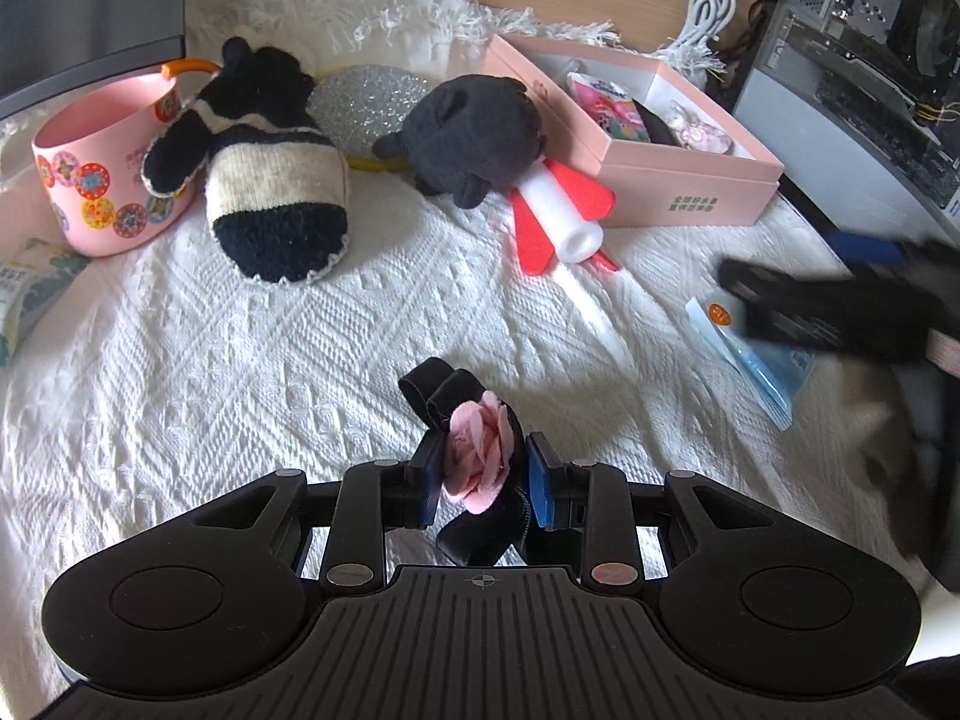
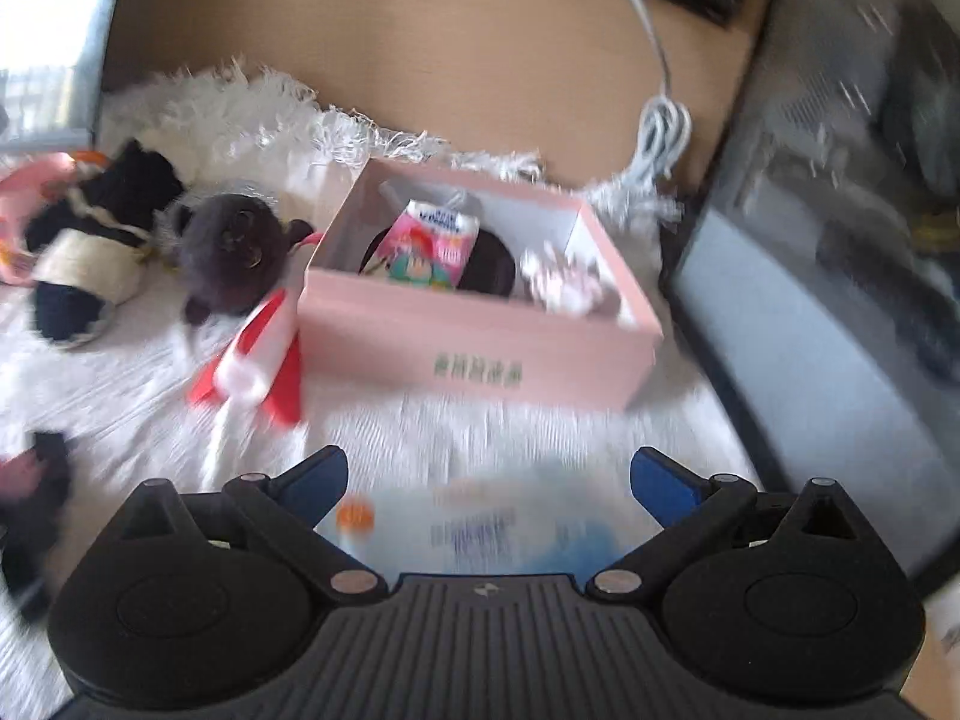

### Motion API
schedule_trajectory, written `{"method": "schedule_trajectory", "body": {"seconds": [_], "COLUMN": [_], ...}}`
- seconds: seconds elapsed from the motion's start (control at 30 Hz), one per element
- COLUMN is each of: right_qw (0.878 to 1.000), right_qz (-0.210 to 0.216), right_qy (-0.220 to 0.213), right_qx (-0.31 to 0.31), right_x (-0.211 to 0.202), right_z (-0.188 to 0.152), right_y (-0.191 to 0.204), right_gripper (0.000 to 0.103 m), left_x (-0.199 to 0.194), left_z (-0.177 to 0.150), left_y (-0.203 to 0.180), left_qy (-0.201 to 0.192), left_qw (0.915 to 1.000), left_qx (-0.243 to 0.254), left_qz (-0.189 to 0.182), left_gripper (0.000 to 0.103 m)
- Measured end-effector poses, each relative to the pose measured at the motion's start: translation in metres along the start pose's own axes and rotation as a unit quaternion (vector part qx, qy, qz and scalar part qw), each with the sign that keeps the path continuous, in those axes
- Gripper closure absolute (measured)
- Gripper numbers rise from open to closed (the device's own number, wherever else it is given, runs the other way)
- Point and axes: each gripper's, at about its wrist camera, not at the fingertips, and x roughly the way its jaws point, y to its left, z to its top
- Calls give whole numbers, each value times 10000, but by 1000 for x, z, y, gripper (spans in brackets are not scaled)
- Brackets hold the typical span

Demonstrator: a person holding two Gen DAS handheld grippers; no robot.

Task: Organize soft objects
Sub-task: 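Lift the pink rose hair tie off the blanket with the left gripper, then grasp the blue wet wipes pack with the right gripper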

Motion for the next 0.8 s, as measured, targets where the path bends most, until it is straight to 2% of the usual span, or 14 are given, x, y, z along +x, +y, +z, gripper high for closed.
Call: {"method": "schedule_trajectory", "body": {"seconds": [0.07, 0.23, 0.6, 0.8], "right_qw": [9995, 9970, 9943, 9946], "right_qz": [-239, -329, -539, -635], "right_qy": [16, 417, 581, 801], "right_qx": [-205, -565, -711, -205], "right_x": [17, 47, -8, -22], "right_z": [12, 17, -39, -60], "right_y": [16, 32, -5, -48], "right_gripper": [7, 10, 10, 10], "left_x": [0, -1, 3, 6], "left_z": [0, -1, 4, 6], "left_y": [1, 3, 1, -2], "left_qy": [21, 14, 55, 58], "left_qw": [10000, 9999, 9997, 9998], "left_qx": [-36, -123, -145, -62], "left_qz": [-30, -111, -183, -169], "left_gripper": [70, 70, 70, 70]}}
